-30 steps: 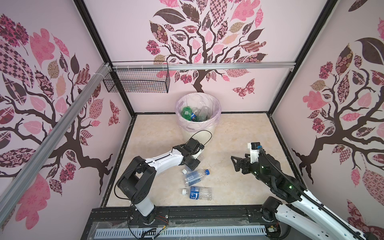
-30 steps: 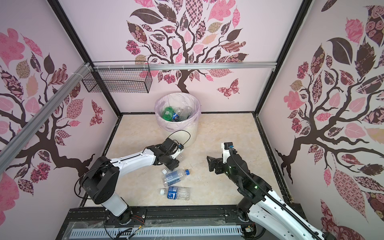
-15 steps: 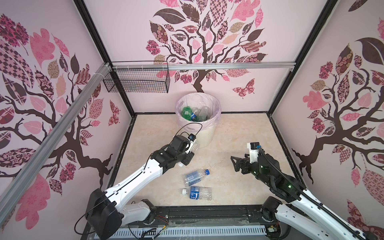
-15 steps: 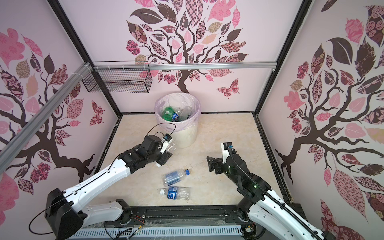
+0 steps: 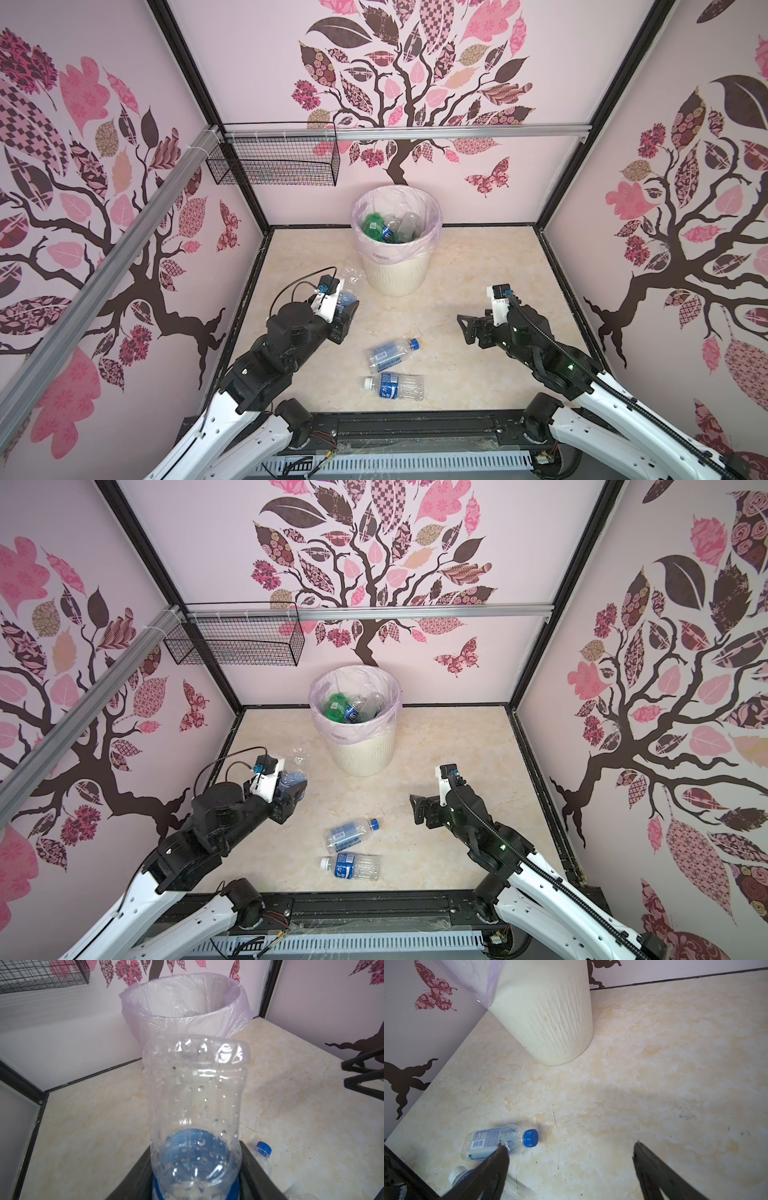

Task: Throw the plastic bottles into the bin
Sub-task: 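Lift the blue-labelled bottle with the left gripper and carry it over the bin, then open the left gripper over the bin and withdraw it toward the table edge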

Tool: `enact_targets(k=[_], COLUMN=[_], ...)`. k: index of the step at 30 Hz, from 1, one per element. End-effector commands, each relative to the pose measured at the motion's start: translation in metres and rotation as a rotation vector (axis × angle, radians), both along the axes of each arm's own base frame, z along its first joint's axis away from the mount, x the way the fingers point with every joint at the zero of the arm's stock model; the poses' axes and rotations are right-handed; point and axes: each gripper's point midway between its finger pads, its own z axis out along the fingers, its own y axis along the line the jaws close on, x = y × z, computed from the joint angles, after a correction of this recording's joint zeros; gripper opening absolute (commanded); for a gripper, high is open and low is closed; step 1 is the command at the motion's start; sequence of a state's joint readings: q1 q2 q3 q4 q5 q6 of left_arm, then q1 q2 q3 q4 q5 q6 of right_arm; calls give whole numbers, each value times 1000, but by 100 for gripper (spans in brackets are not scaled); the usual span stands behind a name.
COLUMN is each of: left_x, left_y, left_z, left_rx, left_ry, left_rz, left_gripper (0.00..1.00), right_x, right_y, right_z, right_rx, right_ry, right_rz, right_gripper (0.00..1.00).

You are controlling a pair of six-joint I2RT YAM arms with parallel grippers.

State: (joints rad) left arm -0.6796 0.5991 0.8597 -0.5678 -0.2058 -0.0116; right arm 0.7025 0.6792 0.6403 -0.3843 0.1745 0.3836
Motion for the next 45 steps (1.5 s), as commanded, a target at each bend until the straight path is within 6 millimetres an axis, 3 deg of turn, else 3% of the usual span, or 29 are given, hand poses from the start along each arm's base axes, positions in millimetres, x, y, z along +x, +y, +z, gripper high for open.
enact_targets(k=[1, 11, 14, 17, 20, 24, 27, 29, 30, 33, 35, 45], left_x=[-3, -4, 4, 22, 51, 118, 180, 203, 205, 197, 183, 97], left_y=[4, 7, 2, -20, -51, -90, -109, -118, -122, -115, -100, -27], left_z=[8, 18, 41, 71, 107, 146, 143, 131, 126, 118, 116, 79], left_rx=[-58, -58, -83, -94, -87, -153, -190, -163, -143, -162, -159, -46], left_ry=[-38, -64, -112, -161, -200, -197, -85, 9, 31, 15, -13, 18], left_rz=[15, 18, 26, -16, -56, -118, -147, -144, -156, -138, -103, 22], left_gripper=[55, 55, 55, 55, 54, 54, 83, 84, 92, 97, 98, 98], right_x=[1, 2, 2, 1, -1, -5, -8, -10, -11, -14, -14, -9], right_y=[3, 6, 5, 4, 2, -3, -5, -6, -7, -10, -11, 11], right_z=[8, 6, 7, 9, 13, 19, 22, 23, 23, 23, 21, 7], right_rx=[3, 16, 17, 22, 27, 43, 59, 64, 64, 62, 53, 19], right_ry=[-12, 1, -2, -8, -15, -28, -34, -34, -31, -33, -35, 17], right_rz=[13, 14, 13, 13, 11, 3, 1, -1, -1, -4, -3, 81], right_gripper=[95, 94, 94, 94, 94, 94, 94, 94, 94, 95, 95, 95])
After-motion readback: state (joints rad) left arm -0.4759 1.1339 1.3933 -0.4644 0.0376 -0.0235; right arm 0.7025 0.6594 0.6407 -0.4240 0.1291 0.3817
